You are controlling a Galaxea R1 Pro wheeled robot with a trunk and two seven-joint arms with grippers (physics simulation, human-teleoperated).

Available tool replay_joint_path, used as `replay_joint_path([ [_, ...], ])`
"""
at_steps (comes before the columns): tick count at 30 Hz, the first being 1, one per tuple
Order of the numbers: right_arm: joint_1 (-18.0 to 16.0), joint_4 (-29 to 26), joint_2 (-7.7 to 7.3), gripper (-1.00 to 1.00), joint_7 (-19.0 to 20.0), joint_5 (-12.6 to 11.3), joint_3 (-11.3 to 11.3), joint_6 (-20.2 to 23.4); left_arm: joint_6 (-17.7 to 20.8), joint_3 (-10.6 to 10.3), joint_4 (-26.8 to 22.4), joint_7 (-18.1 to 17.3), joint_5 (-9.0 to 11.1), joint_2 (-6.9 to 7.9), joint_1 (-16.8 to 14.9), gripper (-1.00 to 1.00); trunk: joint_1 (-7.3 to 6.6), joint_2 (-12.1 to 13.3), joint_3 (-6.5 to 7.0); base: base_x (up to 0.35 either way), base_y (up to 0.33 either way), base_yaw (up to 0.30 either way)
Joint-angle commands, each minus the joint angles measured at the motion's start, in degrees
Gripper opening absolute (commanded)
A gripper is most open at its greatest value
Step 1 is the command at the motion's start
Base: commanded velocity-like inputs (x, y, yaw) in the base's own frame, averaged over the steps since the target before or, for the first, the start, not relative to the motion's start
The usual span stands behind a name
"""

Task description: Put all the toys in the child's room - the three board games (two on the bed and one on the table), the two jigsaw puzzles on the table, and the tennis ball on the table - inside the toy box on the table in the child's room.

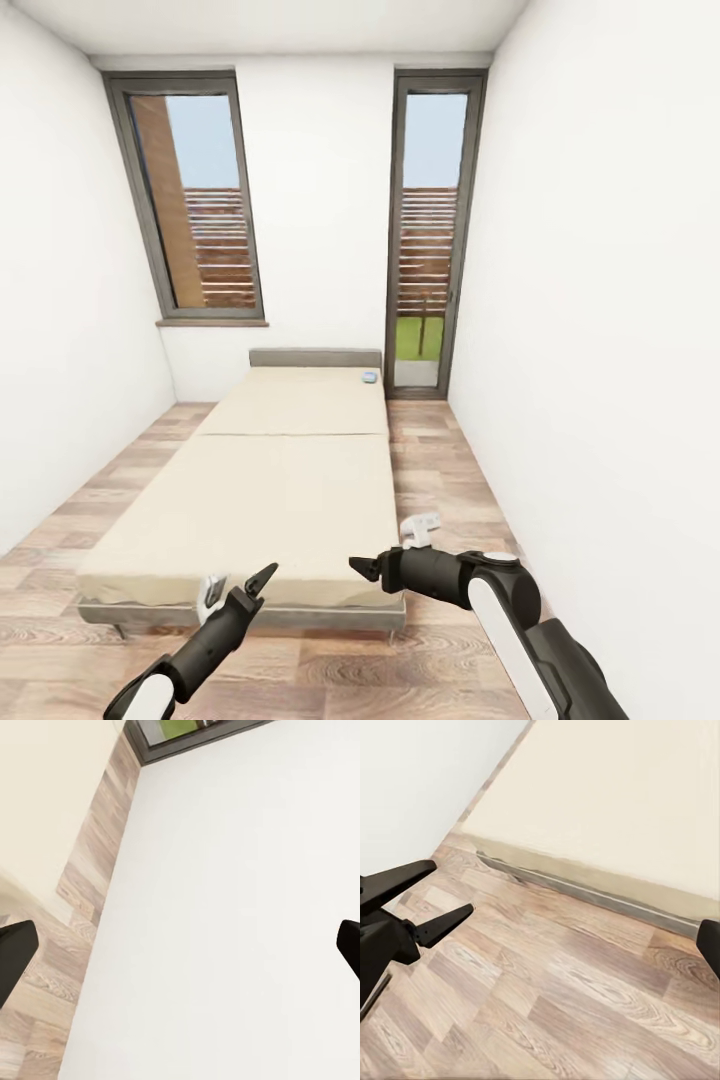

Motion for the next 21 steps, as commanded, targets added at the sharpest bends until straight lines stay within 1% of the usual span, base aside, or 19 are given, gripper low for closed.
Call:
replay_joint_path([
  [1, 0.0, -0.1, -0.05, 1.00, 0.4, 0.4, 0.0, 0.2, 0.6, 0.1, 0.0, -0.1, 0.5, 0.01, 0.0, 1.00, 0.02, 0.0, -0.02, 0.000, 0.000, 0.287],
  [11, -0.1, -0.1, -0.60, 1.00, 0.4, 0.6, 0.0, 0.2, 0.4, 0.5, 0.0, -1.3, 0.6, 0.31, 0.1, 1.00, 0.02, 0.0, 0.00, 0.000, 0.000, 0.291],
  [13, -0.1, -0.2, -0.87, 1.00, 0.4, 0.6, 0.0, 0.2, 0.4, 0.6, 0.0, -2.0, 0.6, 0.46, 0.2, 1.00, 0.02, 0.0, 0.00, 0.000, 0.000, 0.294],
  [21, -0.1, -0.2, -1.19, 1.00, 0.3, 0.6, 0.0, 0.1, 0.3, 0.7, 0.0, -3.9, 0.5, 0.66, 0.3, 1.00, 0.02, 0.0, 0.00, 0.000, 0.000, 0.295],
])
